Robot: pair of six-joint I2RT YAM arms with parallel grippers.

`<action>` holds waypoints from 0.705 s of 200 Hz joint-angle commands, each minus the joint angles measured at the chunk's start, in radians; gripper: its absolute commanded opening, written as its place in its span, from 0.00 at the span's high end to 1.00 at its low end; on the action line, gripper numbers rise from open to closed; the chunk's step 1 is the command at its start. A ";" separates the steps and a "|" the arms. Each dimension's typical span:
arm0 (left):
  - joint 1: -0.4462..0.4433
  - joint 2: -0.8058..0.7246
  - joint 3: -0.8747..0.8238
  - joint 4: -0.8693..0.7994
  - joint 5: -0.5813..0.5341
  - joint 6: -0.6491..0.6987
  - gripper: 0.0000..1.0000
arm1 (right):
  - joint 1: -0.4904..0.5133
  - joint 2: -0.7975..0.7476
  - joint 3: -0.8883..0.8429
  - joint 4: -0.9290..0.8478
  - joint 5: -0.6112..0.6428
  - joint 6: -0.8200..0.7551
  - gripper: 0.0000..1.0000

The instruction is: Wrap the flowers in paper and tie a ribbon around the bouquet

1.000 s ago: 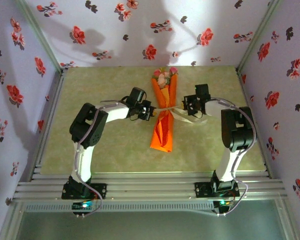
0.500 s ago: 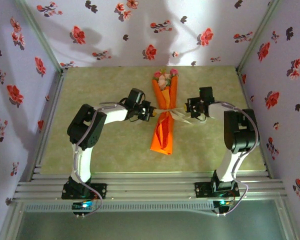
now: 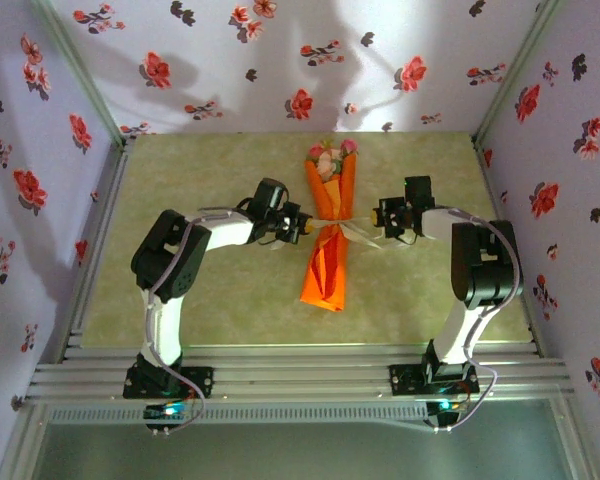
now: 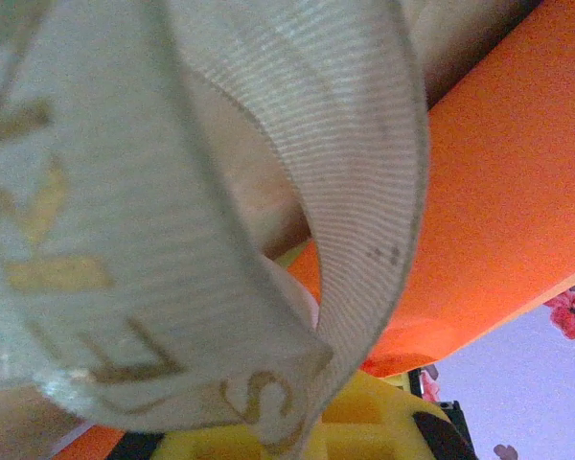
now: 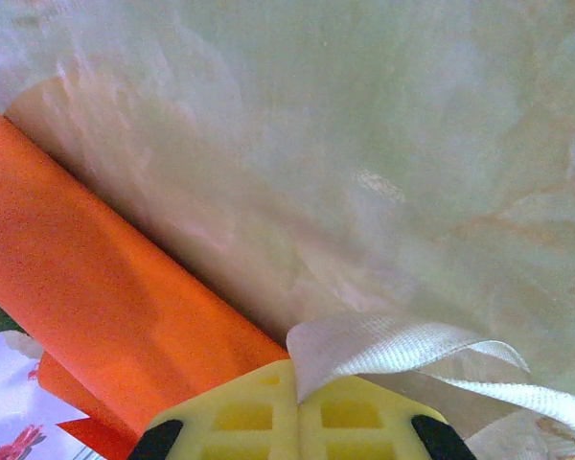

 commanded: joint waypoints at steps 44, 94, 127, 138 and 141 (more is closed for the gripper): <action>0.053 -0.076 0.115 -0.335 -0.064 0.139 0.42 | -0.046 -0.079 0.171 -0.290 0.194 -0.238 0.43; 0.077 -0.286 0.231 -0.619 -0.186 0.407 0.00 | -0.014 -0.328 0.283 -0.548 0.375 -0.498 0.01; 0.167 -0.459 0.155 -0.640 -0.237 0.550 0.00 | -0.043 -0.526 0.242 -0.565 0.495 -0.674 0.01; 0.210 -0.511 0.159 -0.744 -0.307 0.638 0.00 | -0.045 -0.593 0.222 -0.586 0.560 -0.746 0.01; 0.219 -0.525 0.166 -0.786 -0.347 0.661 0.00 | -0.045 -0.610 0.218 -0.601 0.587 -0.758 0.01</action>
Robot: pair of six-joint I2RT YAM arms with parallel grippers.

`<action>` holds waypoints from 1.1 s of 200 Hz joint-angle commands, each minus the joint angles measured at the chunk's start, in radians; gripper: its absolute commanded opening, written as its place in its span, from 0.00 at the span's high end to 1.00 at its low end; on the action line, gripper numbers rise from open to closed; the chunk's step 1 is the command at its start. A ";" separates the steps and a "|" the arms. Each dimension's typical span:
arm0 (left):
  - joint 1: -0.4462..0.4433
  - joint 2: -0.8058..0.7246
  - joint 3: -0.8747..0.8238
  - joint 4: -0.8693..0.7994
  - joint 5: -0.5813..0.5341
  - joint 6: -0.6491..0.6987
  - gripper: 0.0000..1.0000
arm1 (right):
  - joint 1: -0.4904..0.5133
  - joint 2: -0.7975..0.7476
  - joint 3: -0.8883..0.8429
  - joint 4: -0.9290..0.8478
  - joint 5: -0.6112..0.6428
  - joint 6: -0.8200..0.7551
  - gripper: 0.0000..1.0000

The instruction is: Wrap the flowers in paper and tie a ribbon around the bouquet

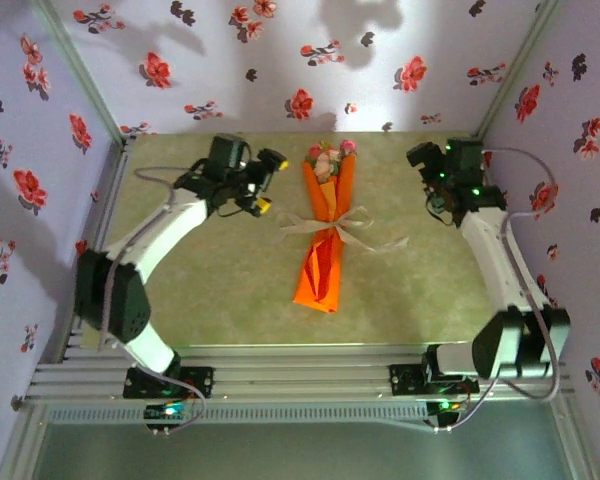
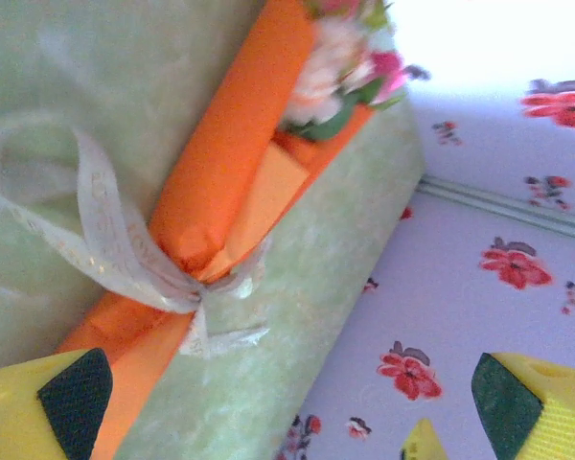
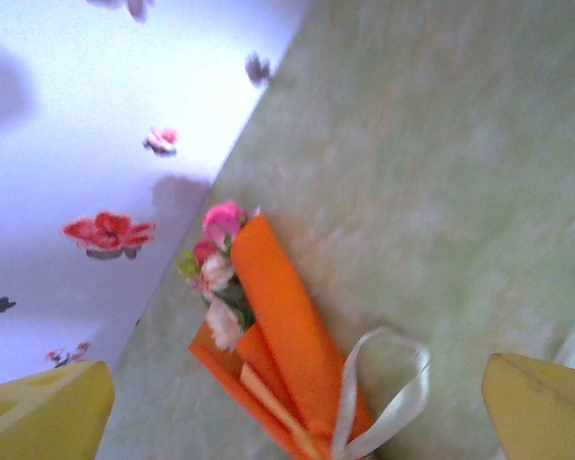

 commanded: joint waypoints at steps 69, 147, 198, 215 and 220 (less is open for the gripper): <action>0.156 -0.479 -0.505 -0.102 -0.914 0.947 0.00 | -0.006 -0.395 -0.727 0.487 0.475 -0.646 0.01; 0.315 -0.348 -0.802 0.552 -0.710 1.222 0.00 | -0.005 0.041 -0.847 1.082 0.324 -0.758 0.01; 0.437 -0.136 -0.976 1.125 -0.519 1.333 0.00 | -0.055 0.174 -0.873 1.317 0.216 -0.833 0.01; 0.441 -0.043 -1.119 1.486 -0.512 1.345 0.00 | -0.059 0.280 -0.986 1.650 0.233 -0.842 0.01; 0.439 -0.048 -1.140 1.502 -0.512 1.345 0.00 | -0.059 0.278 -1.000 1.670 0.250 -0.838 0.01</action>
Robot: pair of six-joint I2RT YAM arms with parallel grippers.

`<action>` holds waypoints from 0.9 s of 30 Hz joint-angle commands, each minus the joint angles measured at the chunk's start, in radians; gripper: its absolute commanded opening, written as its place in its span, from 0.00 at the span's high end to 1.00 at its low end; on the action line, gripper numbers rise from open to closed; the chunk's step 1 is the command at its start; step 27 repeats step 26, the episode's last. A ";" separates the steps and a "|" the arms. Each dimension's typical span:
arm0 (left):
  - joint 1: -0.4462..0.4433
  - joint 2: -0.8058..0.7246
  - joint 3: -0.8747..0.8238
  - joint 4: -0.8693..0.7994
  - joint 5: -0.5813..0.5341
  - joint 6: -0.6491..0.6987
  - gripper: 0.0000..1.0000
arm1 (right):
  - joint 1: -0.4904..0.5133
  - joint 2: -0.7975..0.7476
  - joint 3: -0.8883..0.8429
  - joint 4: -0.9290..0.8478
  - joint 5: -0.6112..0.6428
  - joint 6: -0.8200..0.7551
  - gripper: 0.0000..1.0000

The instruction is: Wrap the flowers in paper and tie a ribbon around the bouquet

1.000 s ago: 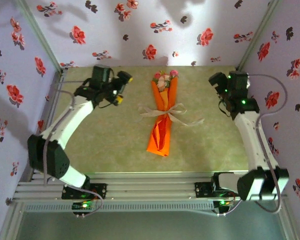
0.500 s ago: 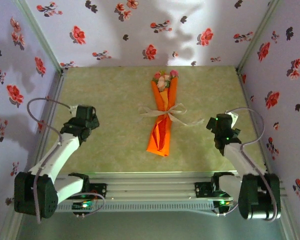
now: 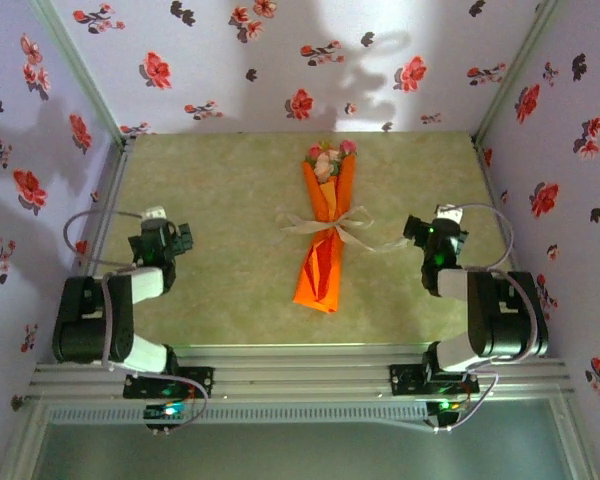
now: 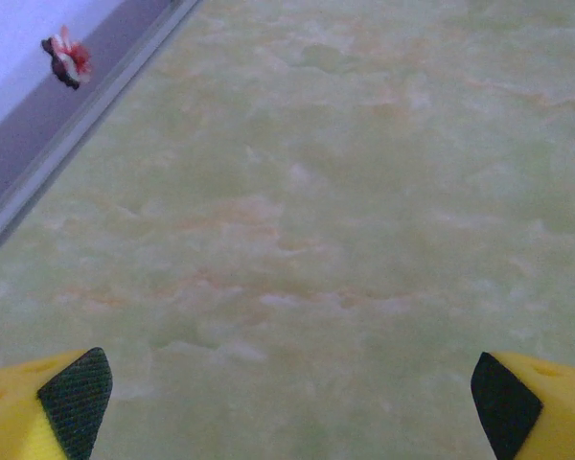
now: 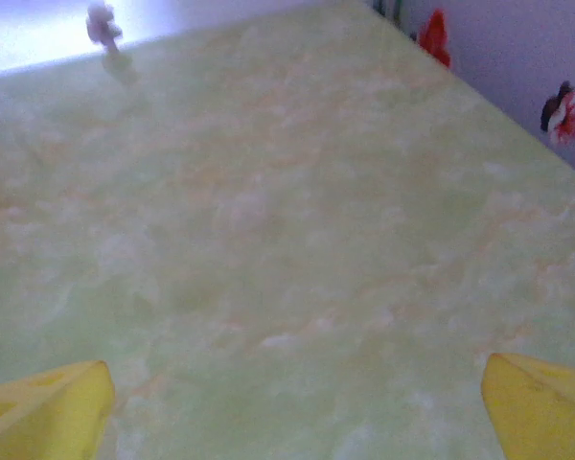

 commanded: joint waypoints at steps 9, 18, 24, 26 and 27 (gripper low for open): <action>0.013 0.062 -0.034 0.303 0.061 0.058 0.00 | 0.016 0.056 -0.001 0.118 0.033 -0.047 0.01; 0.013 0.056 -0.047 0.321 0.058 0.057 0.00 | 0.021 0.053 0.002 0.103 0.038 -0.050 0.01; 0.011 0.058 -0.039 0.306 0.058 0.058 0.00 | 0.025 0.054 0.005 0.103 0.033 -0.056 0.01; 0.011 0.058 -0.039 0.306 0.058 0.059 0.00 | 0.025 0.053 0.001 0.108 0.023 -0.062 0.01; 0.011 0.058 -0.039 0.306 0.058 0.059 0.00 | 0.025 0.053 0.001 0.108 0.023 -0.062 0.01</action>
